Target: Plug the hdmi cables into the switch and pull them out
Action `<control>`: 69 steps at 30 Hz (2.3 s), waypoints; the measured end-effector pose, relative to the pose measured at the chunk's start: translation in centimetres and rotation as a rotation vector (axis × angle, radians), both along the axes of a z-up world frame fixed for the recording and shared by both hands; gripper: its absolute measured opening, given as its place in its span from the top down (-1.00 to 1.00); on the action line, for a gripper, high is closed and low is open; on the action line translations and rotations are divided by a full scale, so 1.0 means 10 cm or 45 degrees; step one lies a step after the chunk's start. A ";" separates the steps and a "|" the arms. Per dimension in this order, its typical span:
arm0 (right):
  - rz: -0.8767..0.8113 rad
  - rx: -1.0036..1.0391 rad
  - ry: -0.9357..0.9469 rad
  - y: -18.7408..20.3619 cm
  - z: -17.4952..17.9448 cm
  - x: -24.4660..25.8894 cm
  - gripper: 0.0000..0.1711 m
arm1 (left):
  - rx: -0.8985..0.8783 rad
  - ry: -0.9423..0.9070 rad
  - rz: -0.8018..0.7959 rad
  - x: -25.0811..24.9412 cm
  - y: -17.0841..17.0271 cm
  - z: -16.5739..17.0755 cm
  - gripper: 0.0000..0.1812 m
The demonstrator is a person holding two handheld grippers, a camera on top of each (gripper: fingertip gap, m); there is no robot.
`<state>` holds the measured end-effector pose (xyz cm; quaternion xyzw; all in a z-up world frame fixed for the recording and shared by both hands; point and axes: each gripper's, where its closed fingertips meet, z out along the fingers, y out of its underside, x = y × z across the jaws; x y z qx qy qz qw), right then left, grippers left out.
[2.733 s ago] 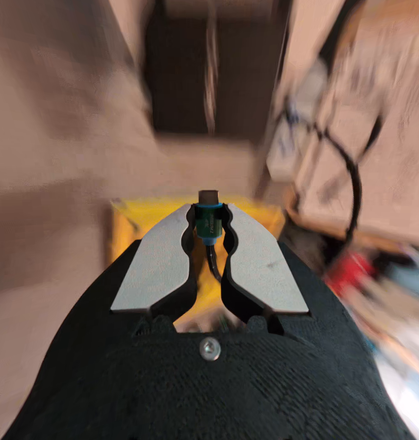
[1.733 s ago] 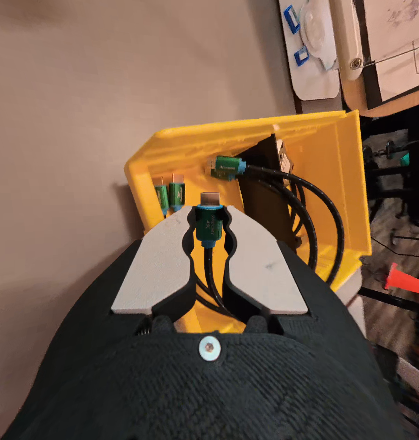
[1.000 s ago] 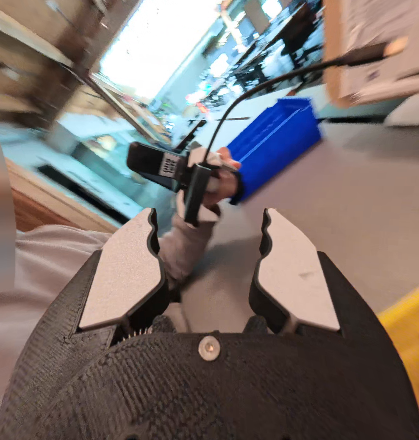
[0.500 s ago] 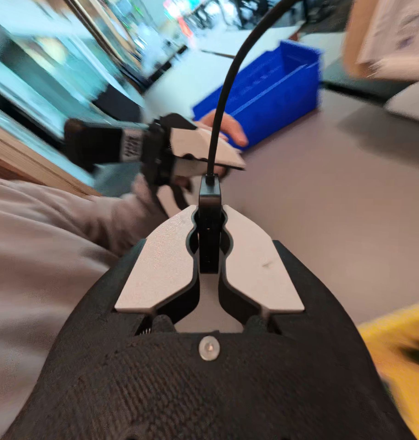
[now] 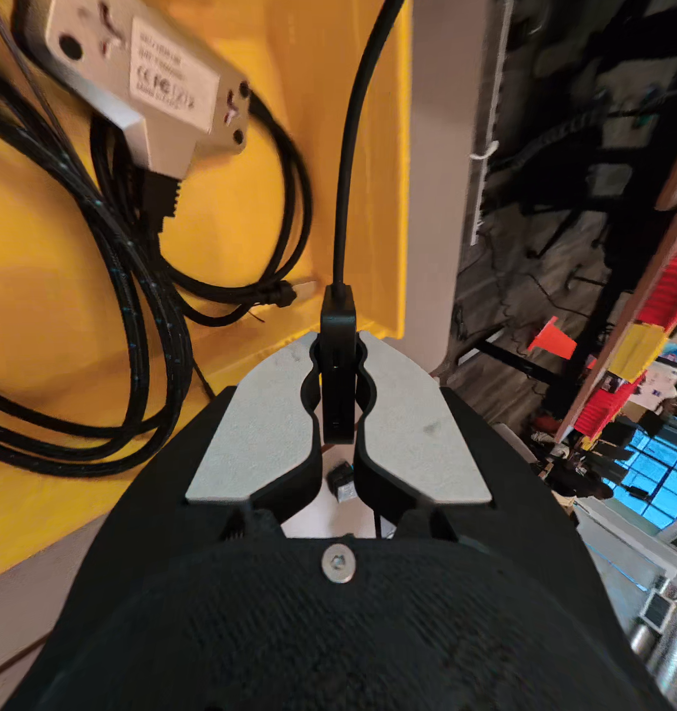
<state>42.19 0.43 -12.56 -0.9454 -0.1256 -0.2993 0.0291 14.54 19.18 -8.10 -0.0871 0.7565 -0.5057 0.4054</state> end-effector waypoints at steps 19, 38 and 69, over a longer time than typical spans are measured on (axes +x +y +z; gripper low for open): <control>-0.429 0.914 -0.009 -0.63 0.32 -0.87 0.17 | -0.343 0.292 -0.036 0.14 -0.24 -0.08 0.26; -0.785 1.862 -0.232 -1.40 0.24 -1.48 0.14 | -0.439 0.672 0.857 0.76 -1.40 -1.04 0.11; -0.287 1.285 1.619 3.81 0.74 -3.03 0.00 | -0.618 0.436 1.289 -1.26 1.19 -0.98 0.96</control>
